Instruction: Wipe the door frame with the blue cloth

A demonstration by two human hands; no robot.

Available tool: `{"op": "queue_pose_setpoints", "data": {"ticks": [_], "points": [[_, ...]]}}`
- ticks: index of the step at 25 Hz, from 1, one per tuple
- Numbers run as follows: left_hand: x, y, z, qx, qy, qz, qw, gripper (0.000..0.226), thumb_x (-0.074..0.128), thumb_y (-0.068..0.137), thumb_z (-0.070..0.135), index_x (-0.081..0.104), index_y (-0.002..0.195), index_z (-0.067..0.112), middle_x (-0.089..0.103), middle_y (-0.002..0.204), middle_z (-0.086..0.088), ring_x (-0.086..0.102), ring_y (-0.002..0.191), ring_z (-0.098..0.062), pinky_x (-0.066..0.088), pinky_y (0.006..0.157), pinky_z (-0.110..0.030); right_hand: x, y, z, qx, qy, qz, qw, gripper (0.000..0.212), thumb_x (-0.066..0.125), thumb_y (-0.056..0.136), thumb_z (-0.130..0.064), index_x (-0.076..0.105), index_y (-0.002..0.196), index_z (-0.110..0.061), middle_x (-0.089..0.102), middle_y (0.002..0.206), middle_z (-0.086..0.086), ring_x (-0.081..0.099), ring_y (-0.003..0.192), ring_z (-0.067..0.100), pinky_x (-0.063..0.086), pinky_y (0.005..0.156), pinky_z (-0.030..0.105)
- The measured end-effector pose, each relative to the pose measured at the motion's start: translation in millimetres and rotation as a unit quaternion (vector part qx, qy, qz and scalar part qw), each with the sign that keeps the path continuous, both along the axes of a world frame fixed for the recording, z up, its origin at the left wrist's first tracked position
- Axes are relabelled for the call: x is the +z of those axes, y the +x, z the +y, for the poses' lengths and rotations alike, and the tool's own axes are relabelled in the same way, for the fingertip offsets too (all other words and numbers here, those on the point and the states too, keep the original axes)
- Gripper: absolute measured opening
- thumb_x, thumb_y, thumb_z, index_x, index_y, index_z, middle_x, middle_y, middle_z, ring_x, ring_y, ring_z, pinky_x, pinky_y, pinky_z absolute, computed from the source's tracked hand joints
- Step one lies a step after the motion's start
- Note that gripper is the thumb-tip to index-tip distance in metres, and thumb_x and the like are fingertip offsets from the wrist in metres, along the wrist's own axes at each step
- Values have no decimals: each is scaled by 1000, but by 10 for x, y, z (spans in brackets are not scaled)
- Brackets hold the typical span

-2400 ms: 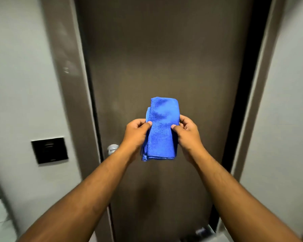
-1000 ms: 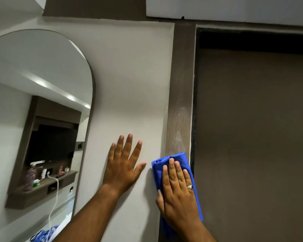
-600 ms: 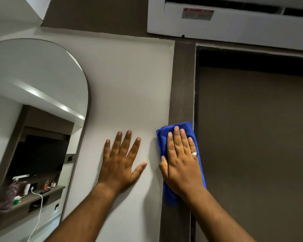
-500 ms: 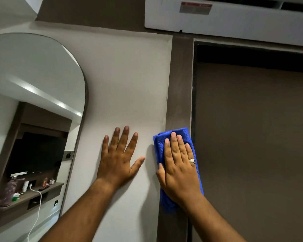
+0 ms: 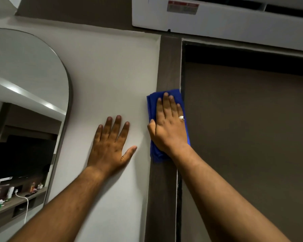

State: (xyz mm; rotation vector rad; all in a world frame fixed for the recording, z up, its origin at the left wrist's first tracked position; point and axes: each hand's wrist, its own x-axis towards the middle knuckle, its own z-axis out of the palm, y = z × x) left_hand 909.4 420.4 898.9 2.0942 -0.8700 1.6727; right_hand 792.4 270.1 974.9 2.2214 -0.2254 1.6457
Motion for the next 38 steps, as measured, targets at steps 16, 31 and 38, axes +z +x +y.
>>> {"op": "queue_pose_setpoints", "data": {"ticks": [16,31,38], "points": [[318,125,-26,-16,-31,-19,999,78,7,85,71,-18,148,32,-23,160,-1,-24,146,-21,-8,119,-50,689,42,-77,13,-14,-33,999,69,26,94,-39,-3,149,-9,-11,160,12,-12,147,24,-11,117,37],[369,135,-29,-19,-45,-40,998,79,14,87,70,-7,151,29,-12,162,-3,-14,149,-23,-1,120,-50,552,-35,-99,20,-70,-3,997,72,23,91,-42,-8,149,-14,-19,158,5,-20,144,17,-18,114,32],[355,180,-38,-20,-46,-44,998,78,12,86,70,-7,151,30,-12,163,-3,-14,149,-22,0,120,-51,1135,7,-38,-6,-19,-17,1000,69,28,95,-39,-2,150,-10,-9,161,11,-10,147,24,-9,117,37]]}}
